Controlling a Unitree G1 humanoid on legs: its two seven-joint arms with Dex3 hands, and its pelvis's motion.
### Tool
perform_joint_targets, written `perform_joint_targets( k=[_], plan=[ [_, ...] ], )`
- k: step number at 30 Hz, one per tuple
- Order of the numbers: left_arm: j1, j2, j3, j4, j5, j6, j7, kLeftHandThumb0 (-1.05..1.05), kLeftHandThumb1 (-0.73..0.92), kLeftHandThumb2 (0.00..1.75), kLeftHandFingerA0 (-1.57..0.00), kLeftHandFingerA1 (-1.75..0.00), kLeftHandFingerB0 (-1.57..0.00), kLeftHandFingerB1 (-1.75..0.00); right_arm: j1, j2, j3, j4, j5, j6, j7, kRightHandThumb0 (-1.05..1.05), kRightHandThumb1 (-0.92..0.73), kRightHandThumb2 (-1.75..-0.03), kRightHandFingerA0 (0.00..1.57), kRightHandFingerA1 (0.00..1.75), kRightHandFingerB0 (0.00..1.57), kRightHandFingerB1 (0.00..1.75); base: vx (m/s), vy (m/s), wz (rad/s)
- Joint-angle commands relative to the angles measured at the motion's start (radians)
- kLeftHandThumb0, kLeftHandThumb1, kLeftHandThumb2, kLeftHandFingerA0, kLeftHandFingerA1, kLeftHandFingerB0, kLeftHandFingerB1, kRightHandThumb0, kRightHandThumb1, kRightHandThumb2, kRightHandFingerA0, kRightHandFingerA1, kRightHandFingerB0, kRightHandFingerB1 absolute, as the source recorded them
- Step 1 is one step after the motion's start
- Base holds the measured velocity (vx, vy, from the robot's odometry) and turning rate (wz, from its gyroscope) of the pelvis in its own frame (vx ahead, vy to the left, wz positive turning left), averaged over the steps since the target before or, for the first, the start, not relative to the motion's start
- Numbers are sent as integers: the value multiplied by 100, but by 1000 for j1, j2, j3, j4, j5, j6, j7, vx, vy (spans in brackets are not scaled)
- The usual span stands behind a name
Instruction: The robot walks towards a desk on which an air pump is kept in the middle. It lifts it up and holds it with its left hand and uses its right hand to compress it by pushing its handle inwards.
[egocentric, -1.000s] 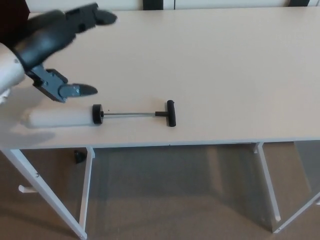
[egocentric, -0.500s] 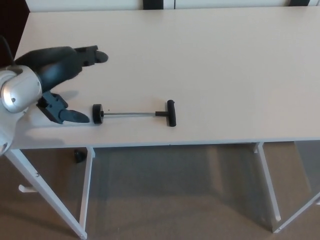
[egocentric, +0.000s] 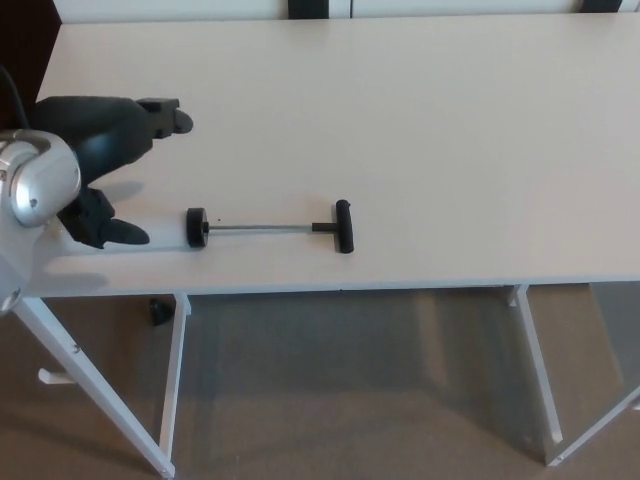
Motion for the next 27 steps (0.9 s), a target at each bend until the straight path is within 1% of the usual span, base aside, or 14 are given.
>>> perform_joint_targets(
  k=[1,4,5,7,8,14,17,21,22,24,25,27],
  plan=[
    [10,-1,-6,50,99,4,-18,-51,32,69,-3,-40,-8,-31,-5,-21,3,10,-8,-8,-11,-45,-46,-77,71,59,54,54,0,0,0],
    [15,-9,-6,70,107,-10,-14,-51,32,68,-4,-40,-7,-30,-5,-18,4,5,-6,-5,-13,-44,-47,-77,72,60,54,54,0,0,0],
    [19,-11,-7,75,112,-16,-14,-52,32,68,-6,-40,-5,-30,-4,-16,4,2,-5,-5,-13,-39,-56,-56,80,47,59,42,0,0,0],
    [23,-14,-6,79,120,-21,-16,-52,32,68,-6,-40,-5,-30,-1,-15,5,0,-5,-5,-14,-39,-56,-56,80,47,59,42,0,0,0],
    [32,-20,-6,85,122,-25,-11,-29,29,85,0,-49,0,-48,-1,-14,6,1,-5,-9,-13,-38,-58,-57,79,48,60,42,0,0,0],
    [67,-41,-5,105,134,-37,3,-29,30,86,0,-48,0,-48,2,-15,8,-5,-6,-6,-16,-38,-57,-57,80,47,60,42,0,0,0],
    [88,-60,-11,137,164,-59,32,-31,27,85,0,-47,0,-47,0,-15,8,-2,-6,-5,-19,-38,-57,-57,81,47,61,42,0,0,0],
    [99,-81,-12,178,179,-83,64,-29,29,85,0,-48,0,-47,-3,-15,8,2,-7,-7,-23,-37,-57,-57,81,48,62,43,0,0,0],
    [110,-94,2,189,170,-97,94,-20,49,57,-14,-32,-13,-28,-4,-15,9,1,-7,-6,-22,-37,-57,-56,80,47,61,43,0,0,0],
    [124,-109,21,203,162,-113,130,-20,49,57,-14,-32,-13,-28,-6,-16,9,1,-7,-6,-22,-37,-57,-56,80,47,61,43,0,0,0],
    [129,-122,34,217,145,-124,141,-5,55,55,-12,-27,-12,-26,-5,-15,10,-3,-9,-5,-23,-38,-57,-57,80,47,62,43,0,0,0],
    [129,-122,34,217,145,-124,141,-5,55,55,-12,-27,-12,-26,-5,-15,10,-3,-9,-5,-23,-38,-57,-57,80,47,62,43,0,0,0]
  ],
)
